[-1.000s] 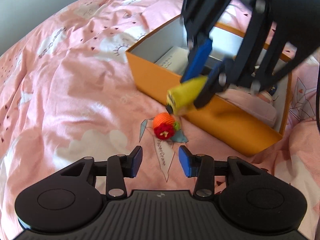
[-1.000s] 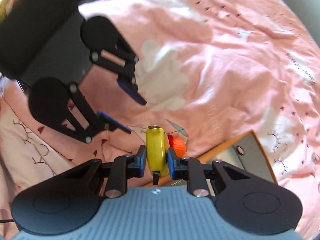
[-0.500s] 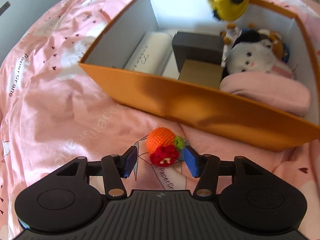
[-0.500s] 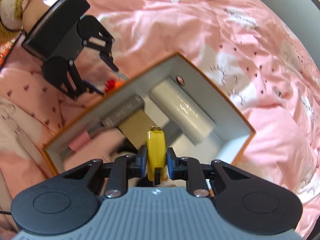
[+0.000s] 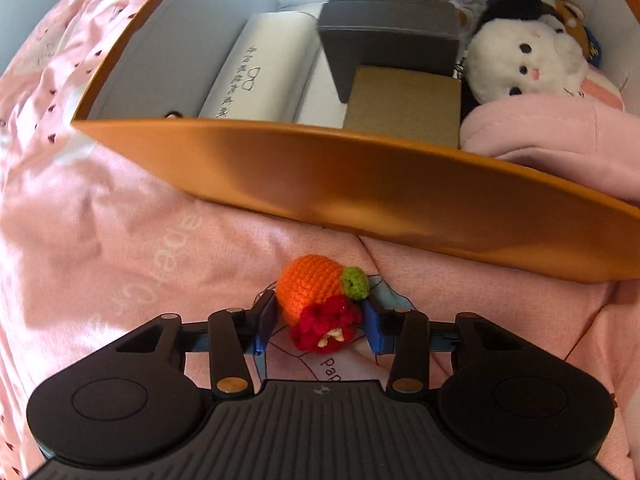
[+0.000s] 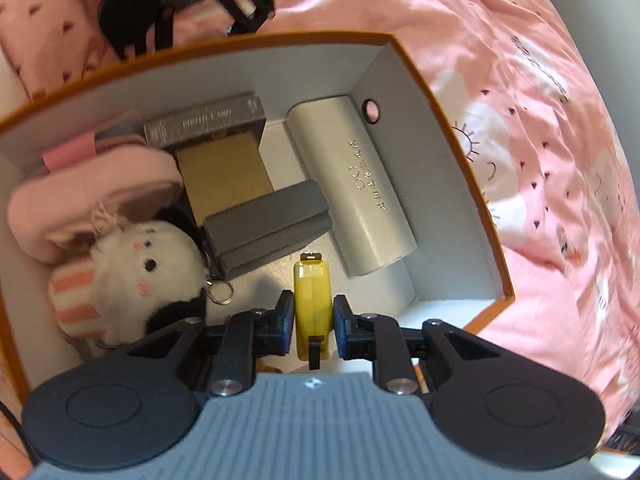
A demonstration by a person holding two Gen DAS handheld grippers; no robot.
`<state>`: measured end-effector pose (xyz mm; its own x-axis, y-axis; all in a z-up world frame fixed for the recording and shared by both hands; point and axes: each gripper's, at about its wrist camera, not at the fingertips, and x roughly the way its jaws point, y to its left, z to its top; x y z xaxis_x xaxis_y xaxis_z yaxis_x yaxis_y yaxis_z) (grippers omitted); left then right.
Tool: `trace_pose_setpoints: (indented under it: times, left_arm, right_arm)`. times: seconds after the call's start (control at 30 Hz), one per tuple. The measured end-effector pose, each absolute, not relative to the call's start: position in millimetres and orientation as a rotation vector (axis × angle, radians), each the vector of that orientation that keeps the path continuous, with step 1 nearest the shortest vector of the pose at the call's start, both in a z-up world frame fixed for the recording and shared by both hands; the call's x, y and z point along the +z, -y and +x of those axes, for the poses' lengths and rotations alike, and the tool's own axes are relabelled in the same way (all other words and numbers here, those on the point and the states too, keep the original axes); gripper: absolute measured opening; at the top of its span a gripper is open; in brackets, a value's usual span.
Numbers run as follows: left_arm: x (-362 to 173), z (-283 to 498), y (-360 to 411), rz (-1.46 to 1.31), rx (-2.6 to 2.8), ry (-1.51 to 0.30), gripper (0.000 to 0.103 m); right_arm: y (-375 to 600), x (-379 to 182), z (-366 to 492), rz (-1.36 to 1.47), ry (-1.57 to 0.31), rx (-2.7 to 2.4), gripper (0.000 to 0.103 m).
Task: Organize objects
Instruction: 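Lower the yellow toy into the orange box with the right gripper while the left grasps the orange crocheted fruit, then carry the crocheted fruit over the orange box and open the left gripper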
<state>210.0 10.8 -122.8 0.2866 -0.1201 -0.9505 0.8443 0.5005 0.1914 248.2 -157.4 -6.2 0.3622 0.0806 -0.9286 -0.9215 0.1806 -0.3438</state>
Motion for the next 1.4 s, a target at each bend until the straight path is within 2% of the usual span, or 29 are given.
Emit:
trace_pose_setpoints:
  times: [0.2,0.47,0.53,0.6,0.63,0.87,1.07,1.2,1.4]
  left_arm:
    - [-103,218,-33,0.686,-0.669,-1.124,0.05]
    - [-63,226,-60,0.565,-0.573,-1.106,0.05]
    - [-50,227,-58,0.559,-0.562,-1.081,0.05]
    - [-38,230,-49,0.551,-0.557,-1.061,0.05]
    - [-34,230,-49,0.545,-0.555,-1.053,0.05]
    - [4,233,-31,0.505,-0.555,-0.992,0.05]
    - [23,228,-9,0.503,-0.583,-0.957,0.05]
    - [27,226,11,0.506,-0.62,-0.942,0.05]
    - [28,227,50,0.511,-0.701,-0.926,0.05]
  right_arm:
    - [152,-33,251,-1.324,-0.871,0.938,0.021]
    - [153,-49,258,-1.394,-0.794,0.964,0.022]
    - [154,-48,259,-1.389,-0.824,0.968,0.025]
    - [157,-46,259,-1.38,-0.849,0.966,0.036]
    - [158,-45,260,-1.373,-0.854,0.958,0.037]
    - [164,-35,287,-1.162,-0.995,0.886,0.038]
    - [167,-47,281,-1.354,-0.929,0.825,0.042]
    - [174,-30,283,-1.245,-0.924,0.836,0.045]
    - [201,24,284,-0.962,-0.872,0.782,0.045]
